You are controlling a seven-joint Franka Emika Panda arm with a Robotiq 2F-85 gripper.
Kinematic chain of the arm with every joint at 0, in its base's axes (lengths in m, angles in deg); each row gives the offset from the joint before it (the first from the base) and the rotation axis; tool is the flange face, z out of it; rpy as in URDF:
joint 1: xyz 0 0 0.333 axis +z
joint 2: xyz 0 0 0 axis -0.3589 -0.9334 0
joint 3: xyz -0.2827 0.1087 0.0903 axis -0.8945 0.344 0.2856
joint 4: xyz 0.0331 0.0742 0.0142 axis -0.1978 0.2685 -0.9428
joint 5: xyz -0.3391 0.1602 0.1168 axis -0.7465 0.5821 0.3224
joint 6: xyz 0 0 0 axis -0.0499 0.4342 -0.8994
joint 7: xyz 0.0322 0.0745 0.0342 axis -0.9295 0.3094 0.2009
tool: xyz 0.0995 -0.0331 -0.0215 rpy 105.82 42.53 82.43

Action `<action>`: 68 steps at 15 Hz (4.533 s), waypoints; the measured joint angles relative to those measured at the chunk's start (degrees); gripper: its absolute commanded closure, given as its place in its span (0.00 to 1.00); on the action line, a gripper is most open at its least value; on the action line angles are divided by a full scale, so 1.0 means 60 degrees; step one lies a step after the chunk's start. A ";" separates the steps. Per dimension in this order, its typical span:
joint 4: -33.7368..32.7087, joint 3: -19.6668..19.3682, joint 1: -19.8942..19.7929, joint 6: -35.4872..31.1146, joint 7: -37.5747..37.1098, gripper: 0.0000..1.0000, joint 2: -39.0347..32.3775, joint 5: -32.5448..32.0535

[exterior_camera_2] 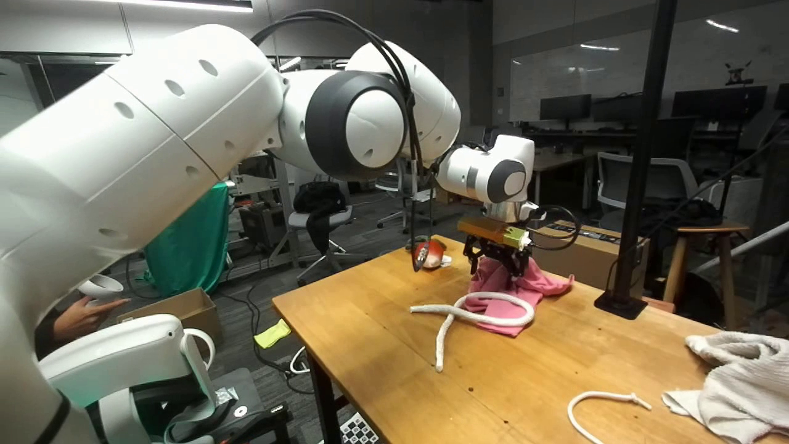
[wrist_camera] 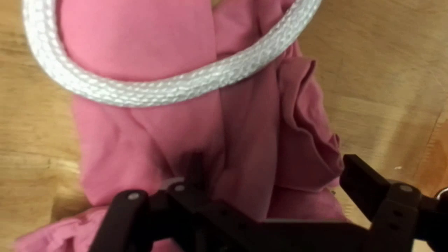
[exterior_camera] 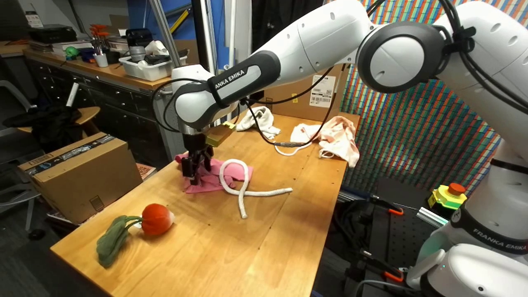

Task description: Separate all the objects on the table

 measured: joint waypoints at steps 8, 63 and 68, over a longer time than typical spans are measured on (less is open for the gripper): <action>-0.0735 -0.0387 0.0214 0.0432 -0.0689 0.00 -0.0110 -0.0269; 0.8885 -0.0846 0.1149 -0.4707 -0.4838 0.00 0.4987 -0.0187; 0.8287 -0.0868 0.1146 -0.4438 -0.4837 0.00 0.4434 -0.0187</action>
